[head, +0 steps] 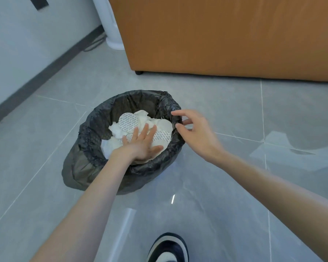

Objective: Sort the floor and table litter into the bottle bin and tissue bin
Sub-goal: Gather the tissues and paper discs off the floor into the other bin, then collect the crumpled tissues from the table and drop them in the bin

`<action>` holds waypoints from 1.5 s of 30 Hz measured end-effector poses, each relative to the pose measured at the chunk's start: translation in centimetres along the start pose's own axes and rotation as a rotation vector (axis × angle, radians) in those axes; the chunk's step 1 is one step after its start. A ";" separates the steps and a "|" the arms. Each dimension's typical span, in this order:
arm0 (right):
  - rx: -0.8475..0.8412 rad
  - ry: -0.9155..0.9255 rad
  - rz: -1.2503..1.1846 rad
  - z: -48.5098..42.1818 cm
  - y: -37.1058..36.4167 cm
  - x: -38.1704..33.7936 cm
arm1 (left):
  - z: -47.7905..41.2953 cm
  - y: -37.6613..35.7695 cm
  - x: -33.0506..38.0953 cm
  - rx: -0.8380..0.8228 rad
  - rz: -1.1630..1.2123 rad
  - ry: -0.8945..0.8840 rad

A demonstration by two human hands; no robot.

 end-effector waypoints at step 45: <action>0.601 -0.916 -0.240 17.0 48.0 -42.4 | 40.8 50.3 36.6 -0.128 0.414 -0.451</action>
Point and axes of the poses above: each hand's wrist, its own z-axis away from the middle knuckle, its own y-axis out of the back of the hand, x = y × z, the point moved 5 cm from there along -z, towards the middle knuckle, and after that the axes turned 1 degree about y, right-handed, at the moved point
